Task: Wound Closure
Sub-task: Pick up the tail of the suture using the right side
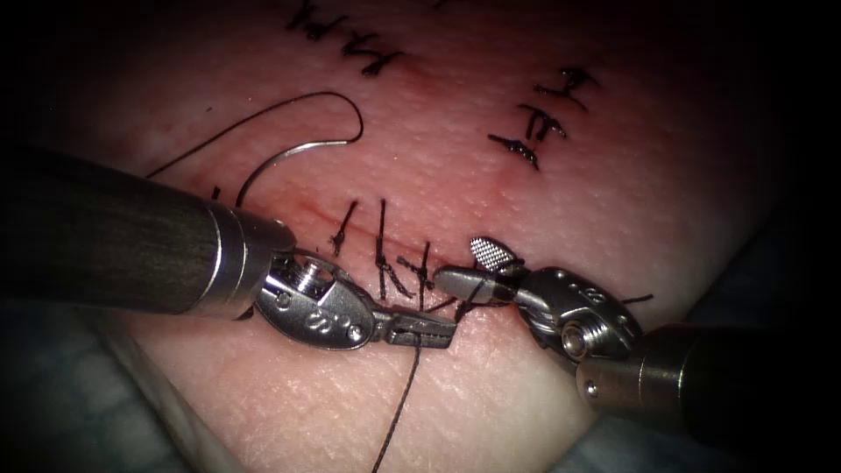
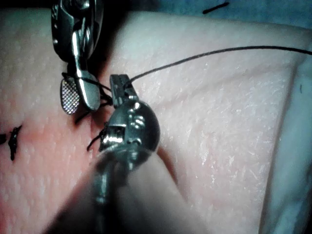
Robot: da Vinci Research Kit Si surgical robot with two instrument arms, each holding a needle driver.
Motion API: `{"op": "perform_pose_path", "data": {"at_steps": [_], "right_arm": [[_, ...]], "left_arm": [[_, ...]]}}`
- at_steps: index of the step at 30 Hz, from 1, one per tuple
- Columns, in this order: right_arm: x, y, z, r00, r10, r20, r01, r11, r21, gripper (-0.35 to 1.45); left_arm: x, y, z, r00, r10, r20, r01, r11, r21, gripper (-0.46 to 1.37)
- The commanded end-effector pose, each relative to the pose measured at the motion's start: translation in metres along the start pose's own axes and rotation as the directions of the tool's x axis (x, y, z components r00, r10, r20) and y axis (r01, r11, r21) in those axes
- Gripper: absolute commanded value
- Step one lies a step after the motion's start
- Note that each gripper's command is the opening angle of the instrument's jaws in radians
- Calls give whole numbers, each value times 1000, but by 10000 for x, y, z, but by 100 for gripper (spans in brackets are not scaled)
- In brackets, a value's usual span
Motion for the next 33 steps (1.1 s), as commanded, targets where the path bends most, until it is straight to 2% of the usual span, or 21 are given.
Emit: {"op": "perform_pose_path", "data": {"at_steps": [1,14,20,27,33], "right_arm": [[0,-1,0,1000,1,-4,-1,1000,0,99],[5,-10,-5,1000,7,-15,-7,1000,-6,98],[0,-14,-10,999,13,-41,-15,998,-56,97],[-17,-28,-26,988,99,-118,-115,983,-143,93],[-28,-39,-41,973,110,-204,-143,977,-158,91]], "left_arm": [[0,0,0,1000,0,0,0,1000,-1,-35],[1,0,1,1000,-7,-8,7,1000,0,-35],[5,7,0,1000,-6,-21,6,1000,-12,-35],[12,12,-2,999,-9,-35,8,1000,-24,-35],[13,12,-4,999,-9,-40,8,1000,-29,-35]]}}
